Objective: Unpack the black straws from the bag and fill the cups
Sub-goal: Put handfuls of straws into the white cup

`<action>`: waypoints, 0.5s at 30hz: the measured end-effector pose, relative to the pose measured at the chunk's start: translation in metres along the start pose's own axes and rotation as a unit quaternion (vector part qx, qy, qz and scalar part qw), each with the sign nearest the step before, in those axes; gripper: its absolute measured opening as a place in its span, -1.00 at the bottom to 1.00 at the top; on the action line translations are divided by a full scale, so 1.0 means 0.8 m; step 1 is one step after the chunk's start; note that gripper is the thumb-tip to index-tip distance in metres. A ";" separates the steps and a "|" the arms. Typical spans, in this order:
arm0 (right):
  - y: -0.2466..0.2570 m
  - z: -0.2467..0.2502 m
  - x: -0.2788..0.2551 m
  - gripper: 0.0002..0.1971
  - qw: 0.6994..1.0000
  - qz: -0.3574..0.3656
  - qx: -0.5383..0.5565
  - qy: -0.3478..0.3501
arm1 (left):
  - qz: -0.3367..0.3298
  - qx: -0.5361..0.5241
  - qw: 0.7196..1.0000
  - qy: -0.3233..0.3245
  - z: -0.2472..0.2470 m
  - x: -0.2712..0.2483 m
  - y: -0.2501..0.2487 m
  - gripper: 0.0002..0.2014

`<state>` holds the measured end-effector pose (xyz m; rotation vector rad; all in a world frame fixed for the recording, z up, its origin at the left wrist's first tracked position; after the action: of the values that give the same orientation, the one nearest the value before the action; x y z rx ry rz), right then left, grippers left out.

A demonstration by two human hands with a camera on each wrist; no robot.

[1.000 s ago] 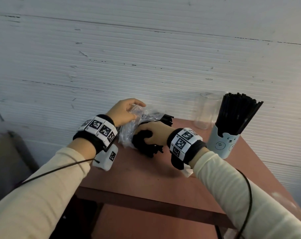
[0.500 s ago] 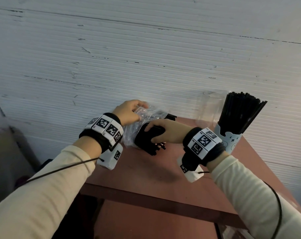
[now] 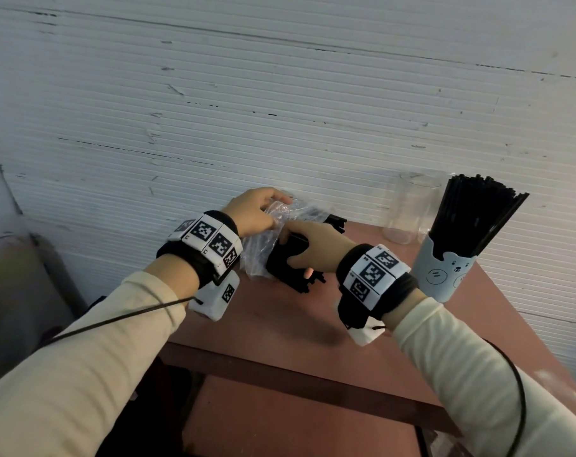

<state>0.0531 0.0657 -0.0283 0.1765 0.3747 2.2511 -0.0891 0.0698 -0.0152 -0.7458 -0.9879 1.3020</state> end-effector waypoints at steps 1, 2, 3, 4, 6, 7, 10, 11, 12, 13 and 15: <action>0.000 0.002 -0.001 -0.68 1.000 0.008 0.008 0.002 | -0.001 0.000 1.000 0.001 0.000 0.000 0.001 -0.50; 0.001 0.004 -0.003 -0.66 1.000 0.018 0.019 0.002 | -0.001 0.001 1.000 0.001 0.001 0.001 0.001 -0.50; 0.001 0.005 -0.004 -0.64 0.999 0.028 0.032 0.002 | 0.000 0.002 1.000 0.002 0.001 0.001 0.002 -0.50; 0.000 0.006 -0.005 -0.63 0.998 0.037 0.041 0.000 | 0.001 0.003 1.000 0.002 0.001 0.001 0.003 -0.50; -0.002 0.007 -0.007 -0.64 0.998 0.046 0.038 -0.004 | 0.003 0.007 1.000 0.000 0.001 0.002 0.004 -0.50; -0.004 0.007 -0.007 -0.65 0.998 0.046 0.033 -0.005 | 0.005 0.007 1.000 0.000 0.002 0.003 0.005 -0.51; -0.011 0.006 -0.006 -0.68 0.998 0.037 0.047 -0.006 | 0.010 0.008 1.000 -0.001 0.002 0.002 0.005 -0.51; -0.014 0.007 -0.007 -0.68 0.998 0.035 0.054 -0.005 | 0.010 0.009 1.000 0.000 0.003 0.002 0.005 -0.51; -0.016 0.009 -0.008 -0.68 0.998 0.035 0.054 -0.004 | 0.007 0.010 1.000 0.000 0.003 0.001 0.005 -0.50; -0.019 0.012 -0.010 -0.68 0.998 0.037 0.052 -0.003 | 0.003 0.011 1.000 0.001 0.003 0.000 0.004 -0.50; -0.025 0.018 -0.017 -0.69 0.998 0.039 0.053 -0.005 | -0.012 0.015 1.000 -0.002 0.004 -0.003 0.001 -0.51</action>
<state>0.0798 0.0708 -0.0213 0.2608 0.4893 2.3081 -0.0925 0.0669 -0.0153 -0.7074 -0.9759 1.2937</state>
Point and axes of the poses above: each hand's wrist, its own x-axis towards the middle knuckle, its own z-axis out of the back of the hand, y = z × x, the point moved 5 cm from there along x, towards the middle knuckle, and after that the axes turned 12 degrees about -x, right-handed, at the moved point
